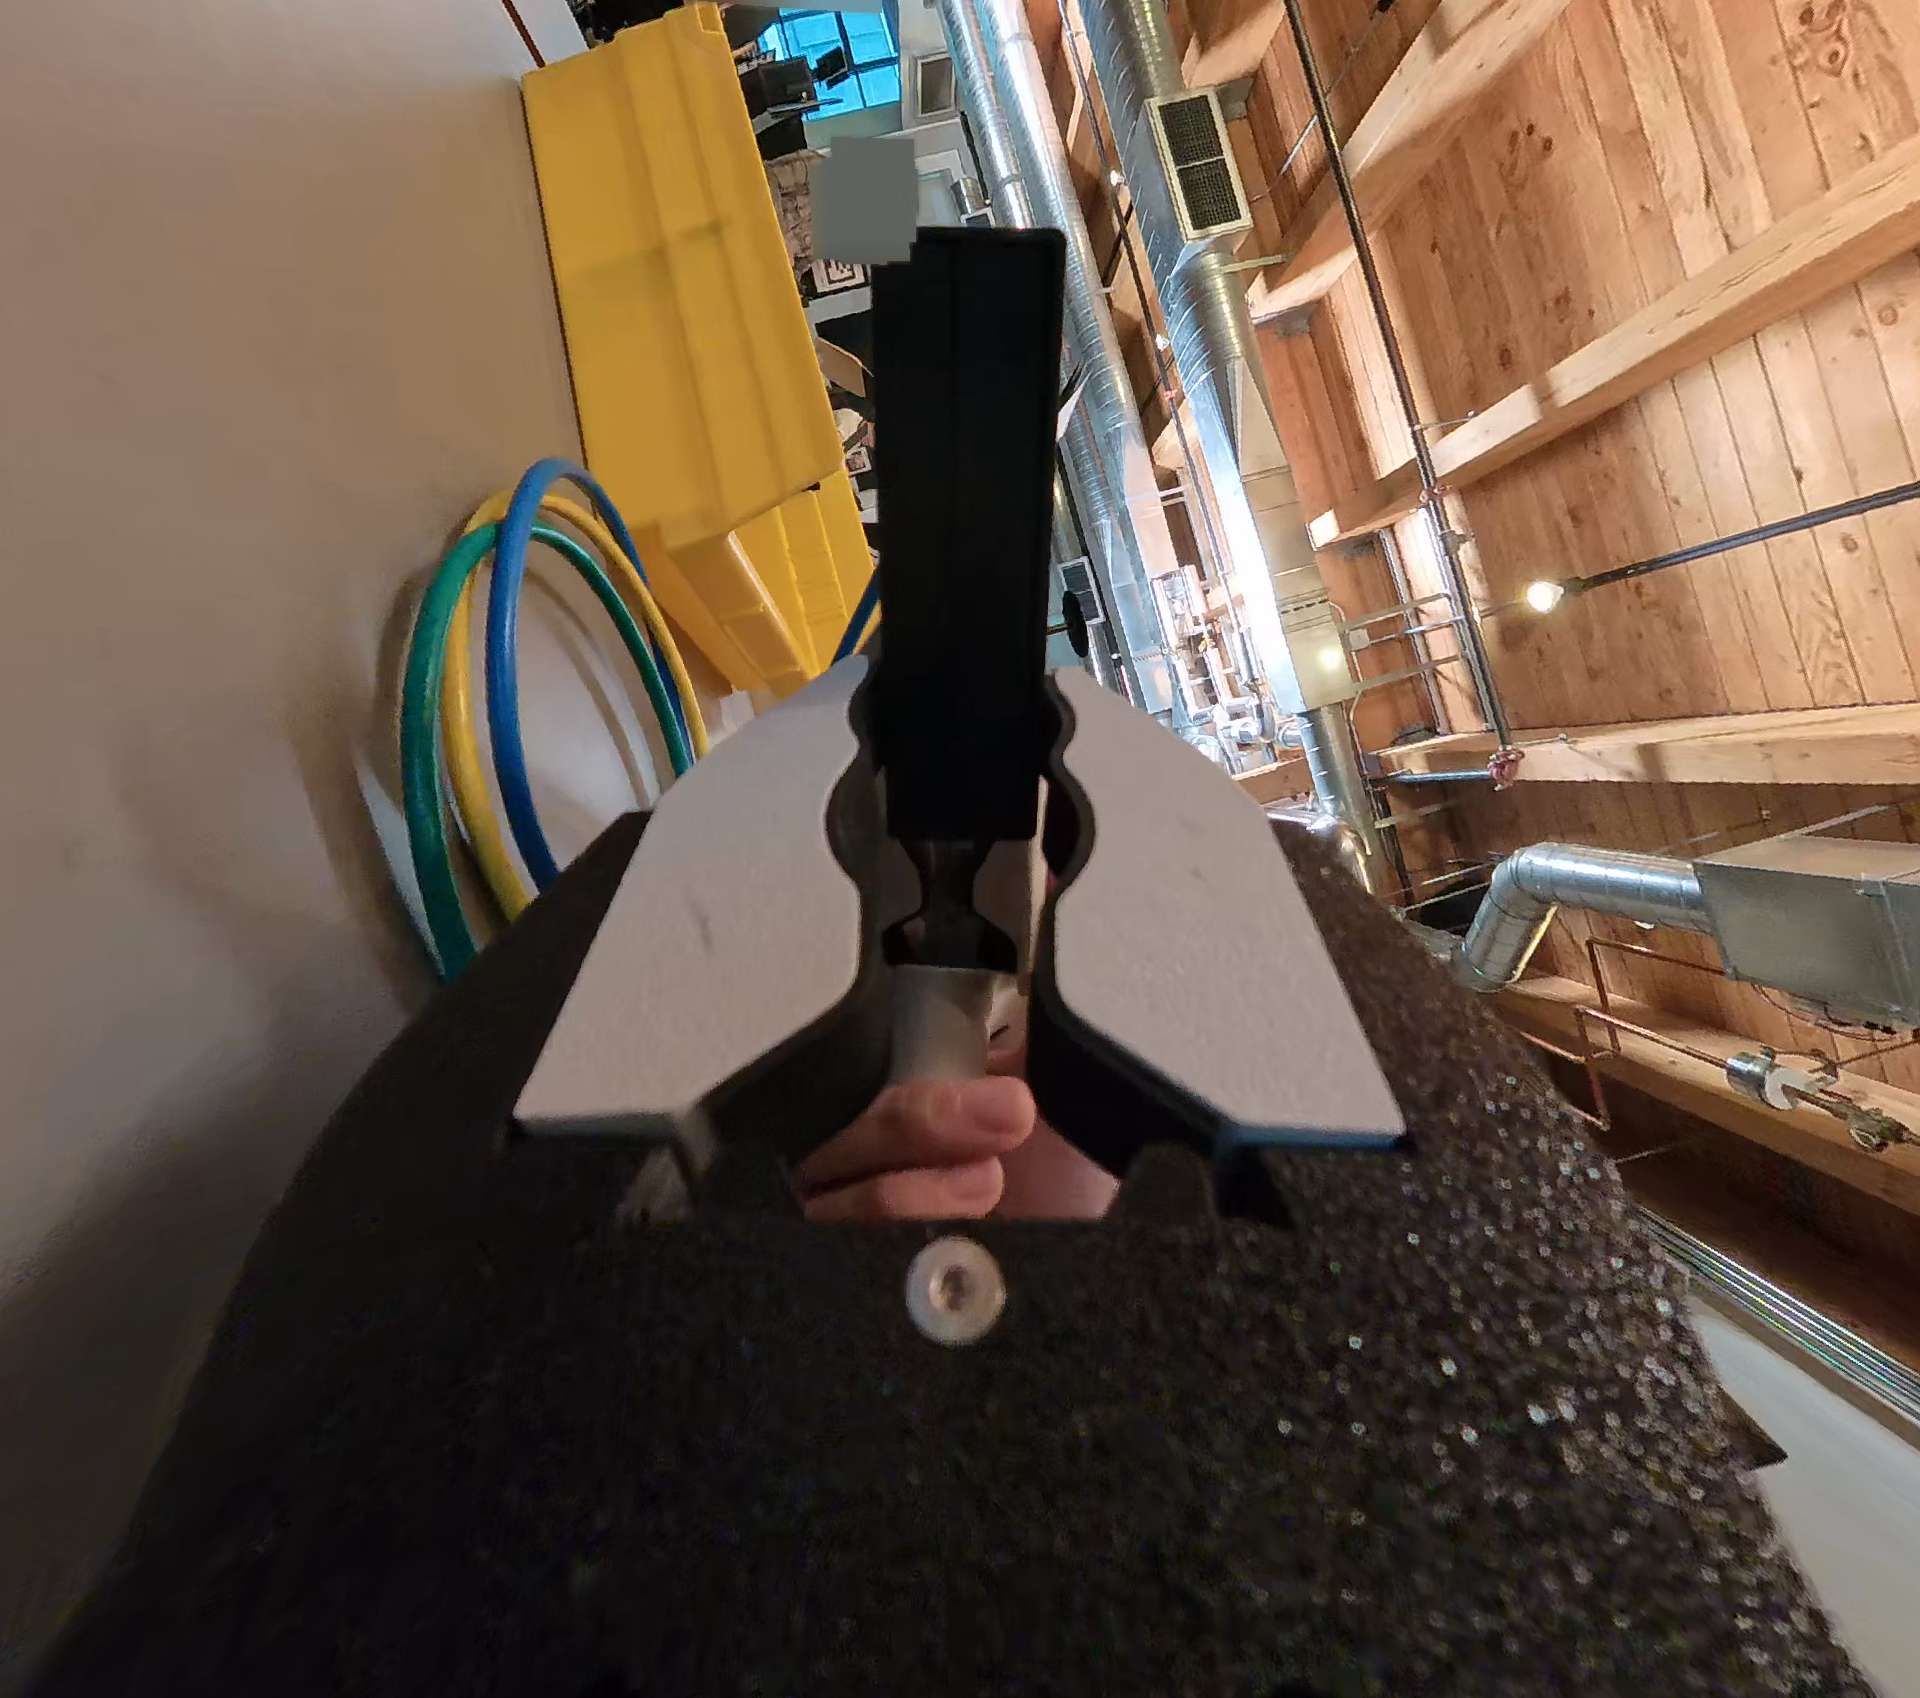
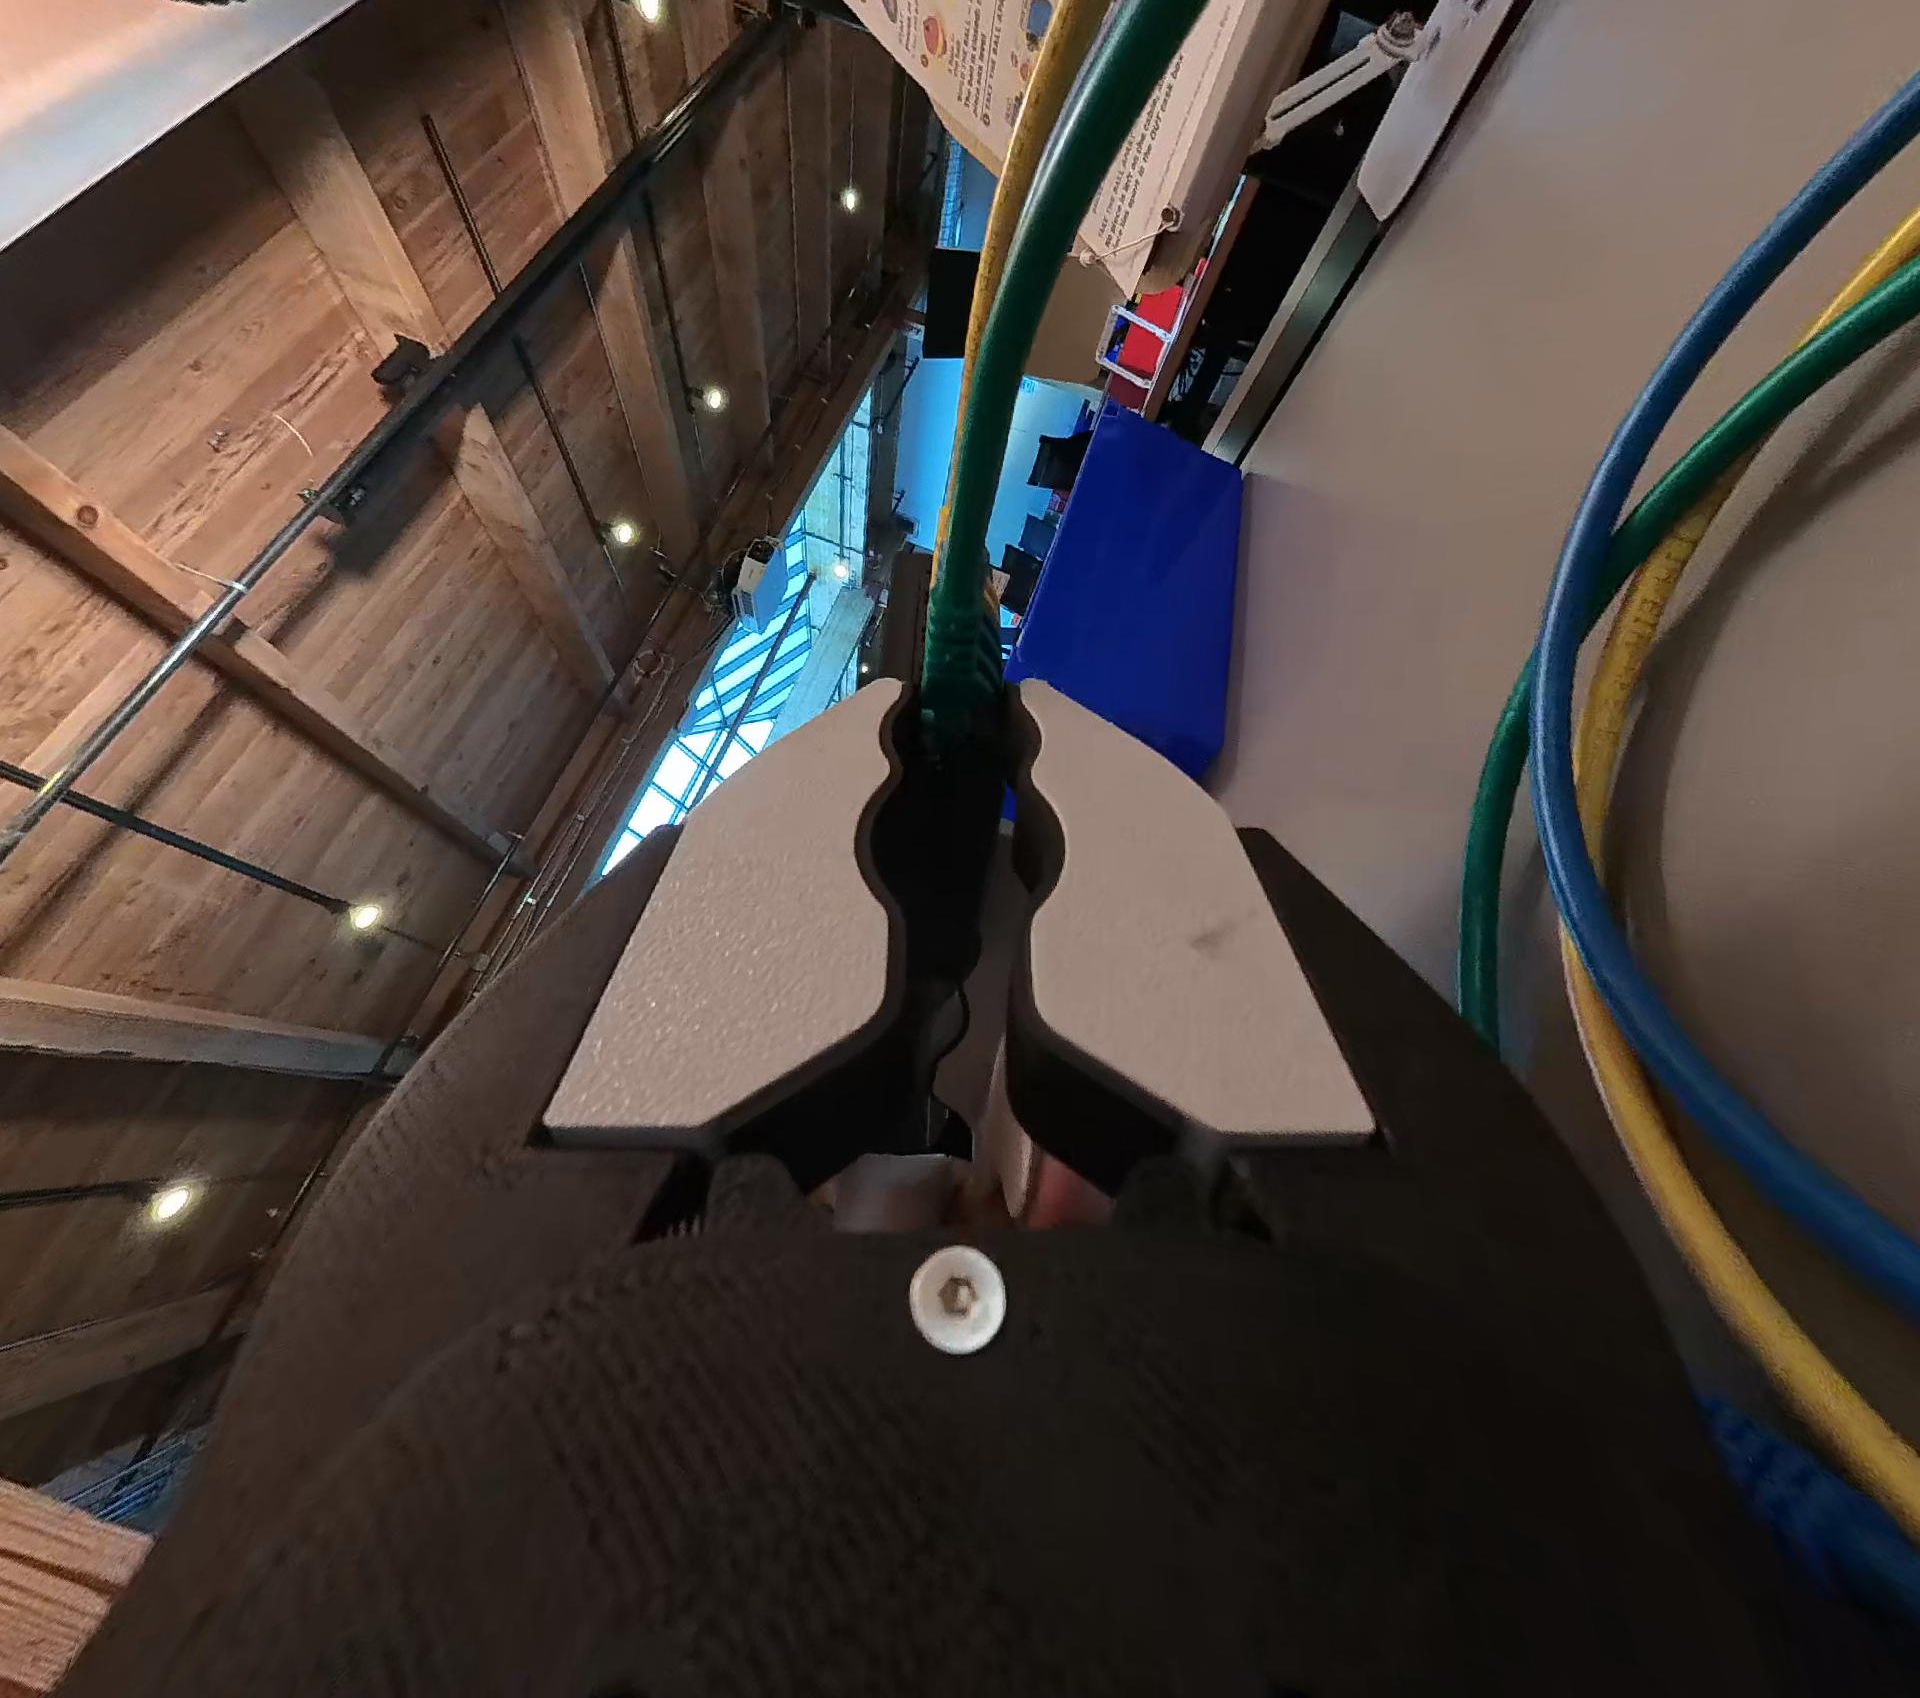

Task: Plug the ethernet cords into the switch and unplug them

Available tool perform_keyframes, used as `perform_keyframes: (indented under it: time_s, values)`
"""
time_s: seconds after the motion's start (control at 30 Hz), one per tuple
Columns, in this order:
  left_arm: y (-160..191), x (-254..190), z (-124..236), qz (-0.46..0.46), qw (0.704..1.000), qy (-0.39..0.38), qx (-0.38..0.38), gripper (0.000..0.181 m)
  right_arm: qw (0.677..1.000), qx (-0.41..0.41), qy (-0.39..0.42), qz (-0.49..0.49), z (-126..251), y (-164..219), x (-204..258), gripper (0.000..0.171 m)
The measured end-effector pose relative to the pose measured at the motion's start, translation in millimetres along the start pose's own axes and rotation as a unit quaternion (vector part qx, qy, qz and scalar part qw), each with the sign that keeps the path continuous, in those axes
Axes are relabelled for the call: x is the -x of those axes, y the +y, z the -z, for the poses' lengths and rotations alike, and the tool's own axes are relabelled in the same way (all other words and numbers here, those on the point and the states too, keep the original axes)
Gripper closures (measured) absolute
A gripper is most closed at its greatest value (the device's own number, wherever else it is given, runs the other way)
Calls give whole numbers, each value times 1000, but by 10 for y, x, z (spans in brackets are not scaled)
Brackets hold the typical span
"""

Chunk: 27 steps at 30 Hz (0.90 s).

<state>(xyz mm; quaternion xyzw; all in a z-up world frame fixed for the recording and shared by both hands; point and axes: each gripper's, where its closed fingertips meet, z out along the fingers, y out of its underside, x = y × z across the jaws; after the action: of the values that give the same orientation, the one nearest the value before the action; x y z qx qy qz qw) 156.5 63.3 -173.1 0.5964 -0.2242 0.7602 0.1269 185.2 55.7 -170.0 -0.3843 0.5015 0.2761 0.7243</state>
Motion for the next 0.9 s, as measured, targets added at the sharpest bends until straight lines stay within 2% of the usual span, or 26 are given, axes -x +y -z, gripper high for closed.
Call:
perform_keyframes:
  time_s: [0.43,0.57,0.77,0.9]
  values:
    - [-51,-34,20,-9,1000,8,-19,155,1000,-10,0,26,-3,2,37,157]
    - [7,-67,-13,-25,999,18,16,155,999,2,-21,37,15,-39,78,157]
    - [-19,-135,-23,-111,992,24,52,152,999,16,-32,21,28,-22,97,157]
    - [-108,-151,-3,-105,992,36,52,149,998,41,-31,30,23,28,102,157]
